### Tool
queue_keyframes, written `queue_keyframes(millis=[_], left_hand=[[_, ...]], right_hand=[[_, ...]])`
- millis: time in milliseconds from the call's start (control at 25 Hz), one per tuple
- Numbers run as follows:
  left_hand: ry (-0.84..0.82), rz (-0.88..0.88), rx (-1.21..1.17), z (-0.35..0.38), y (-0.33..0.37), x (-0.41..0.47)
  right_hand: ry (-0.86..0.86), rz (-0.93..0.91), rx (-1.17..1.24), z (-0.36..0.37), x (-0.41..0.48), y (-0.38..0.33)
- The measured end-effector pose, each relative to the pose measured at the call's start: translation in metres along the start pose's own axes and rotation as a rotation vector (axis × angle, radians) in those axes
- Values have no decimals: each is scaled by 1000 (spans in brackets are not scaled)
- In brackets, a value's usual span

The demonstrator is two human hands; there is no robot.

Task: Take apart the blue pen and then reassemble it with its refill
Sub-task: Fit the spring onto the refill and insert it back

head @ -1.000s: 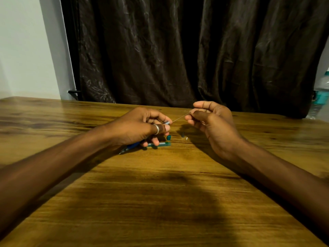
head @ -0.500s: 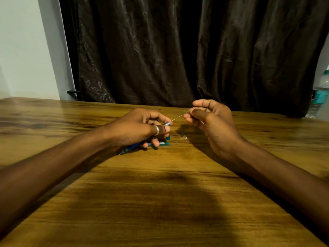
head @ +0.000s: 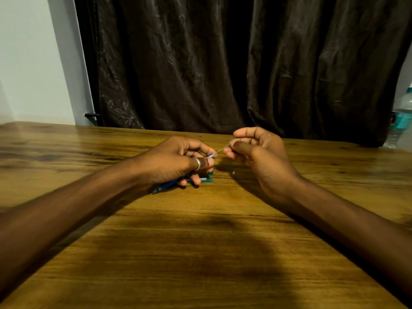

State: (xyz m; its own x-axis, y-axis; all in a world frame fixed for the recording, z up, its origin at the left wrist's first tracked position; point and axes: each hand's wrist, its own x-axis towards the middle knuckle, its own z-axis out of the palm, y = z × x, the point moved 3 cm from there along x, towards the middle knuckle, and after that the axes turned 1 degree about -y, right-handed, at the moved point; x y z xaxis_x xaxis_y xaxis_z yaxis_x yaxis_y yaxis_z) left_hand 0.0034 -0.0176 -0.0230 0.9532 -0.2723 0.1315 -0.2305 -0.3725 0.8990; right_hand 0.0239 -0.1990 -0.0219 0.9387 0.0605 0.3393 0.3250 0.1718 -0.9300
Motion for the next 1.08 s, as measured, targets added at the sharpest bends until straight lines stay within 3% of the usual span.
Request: queue_keyframes(millis=[600, 880, 1080], left_hand=[[18, -3, 7, 0, 1, 1], [42, 9, 78, -4, 8, -1], [71, 45, 277, -18, 3, 5]], right_hand=[[-144, -81, -298, 3, -3, 4], [-94, -104, -376, -2, 1, 6], [-64, -260, -706, -7, 8, 11]])
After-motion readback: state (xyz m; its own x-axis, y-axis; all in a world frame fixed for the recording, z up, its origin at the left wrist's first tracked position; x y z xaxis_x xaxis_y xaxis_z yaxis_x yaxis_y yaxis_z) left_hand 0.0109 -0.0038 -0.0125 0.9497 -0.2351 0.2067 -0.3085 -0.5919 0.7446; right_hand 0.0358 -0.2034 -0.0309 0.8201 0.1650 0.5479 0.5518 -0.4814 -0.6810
